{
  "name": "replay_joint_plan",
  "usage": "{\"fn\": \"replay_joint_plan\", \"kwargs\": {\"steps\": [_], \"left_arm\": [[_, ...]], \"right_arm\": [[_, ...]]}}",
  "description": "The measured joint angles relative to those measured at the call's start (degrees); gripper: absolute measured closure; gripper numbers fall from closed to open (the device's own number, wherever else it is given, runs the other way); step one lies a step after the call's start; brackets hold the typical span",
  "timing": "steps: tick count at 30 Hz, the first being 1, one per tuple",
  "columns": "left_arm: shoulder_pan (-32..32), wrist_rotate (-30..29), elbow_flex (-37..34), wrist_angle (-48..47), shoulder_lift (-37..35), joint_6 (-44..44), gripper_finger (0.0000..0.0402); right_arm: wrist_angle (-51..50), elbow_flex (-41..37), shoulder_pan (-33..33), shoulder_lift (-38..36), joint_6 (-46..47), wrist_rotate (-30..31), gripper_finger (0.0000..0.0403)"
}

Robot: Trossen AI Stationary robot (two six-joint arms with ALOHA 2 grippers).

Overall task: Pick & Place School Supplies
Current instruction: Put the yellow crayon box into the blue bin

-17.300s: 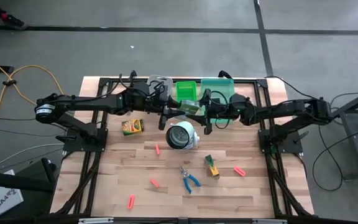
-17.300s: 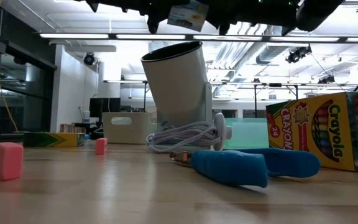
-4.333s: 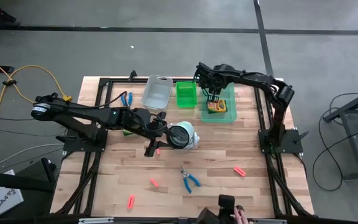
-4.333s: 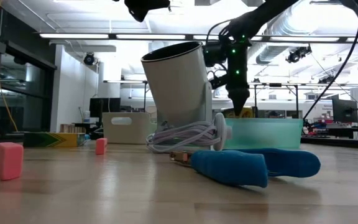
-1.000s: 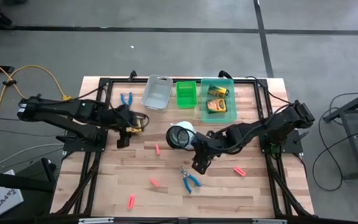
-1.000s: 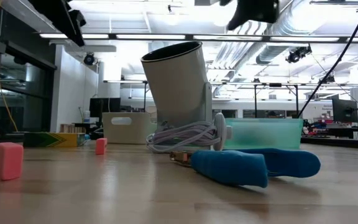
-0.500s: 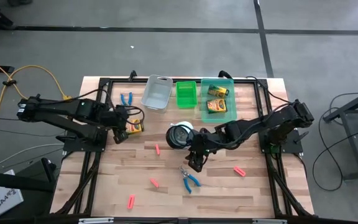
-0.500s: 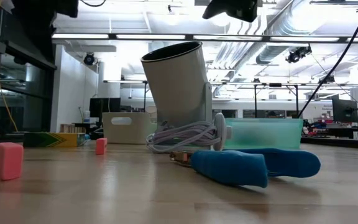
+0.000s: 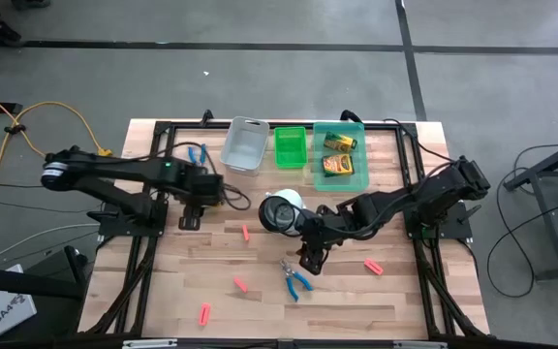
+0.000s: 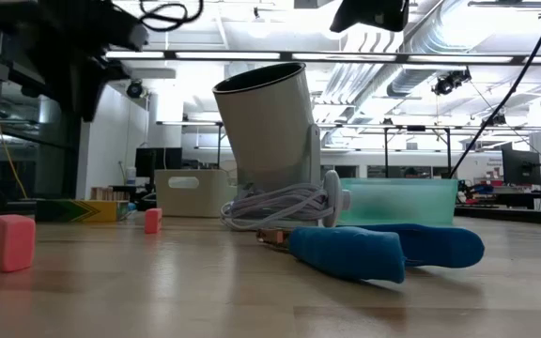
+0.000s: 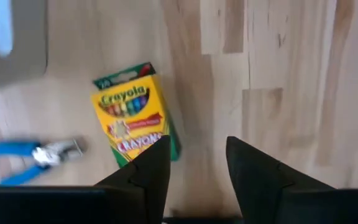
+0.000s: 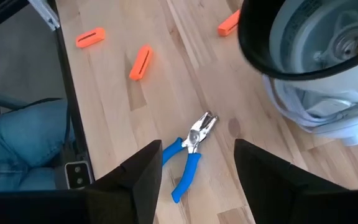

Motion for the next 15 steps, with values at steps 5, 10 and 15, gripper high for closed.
{"fn": "replay_joint_plan", "kwargs": {"steps": [5, 10, 15], "left_arm": [[1.84, -1.39, 0.00, 2.48, 4.04, 11.45, 0.0257], [2.46, -1.52, 0.09, 9.16, 6.26, 13.74, 0.0257], [2.46, -1.18, 2.64, 9.51, 6.62, 13.00, 0.0257]], "right_arm": [[-0.01, 0.00, 0.89, 0.00, 0.01, -0.04, 0.0214], [-2.86, 0.00, 1.53, 0.00, 0.87, 0.28, 0.0214], [-11.33, -0.02, 3.03, 0.00, 7.55, 1.95, 0.0214]]}}
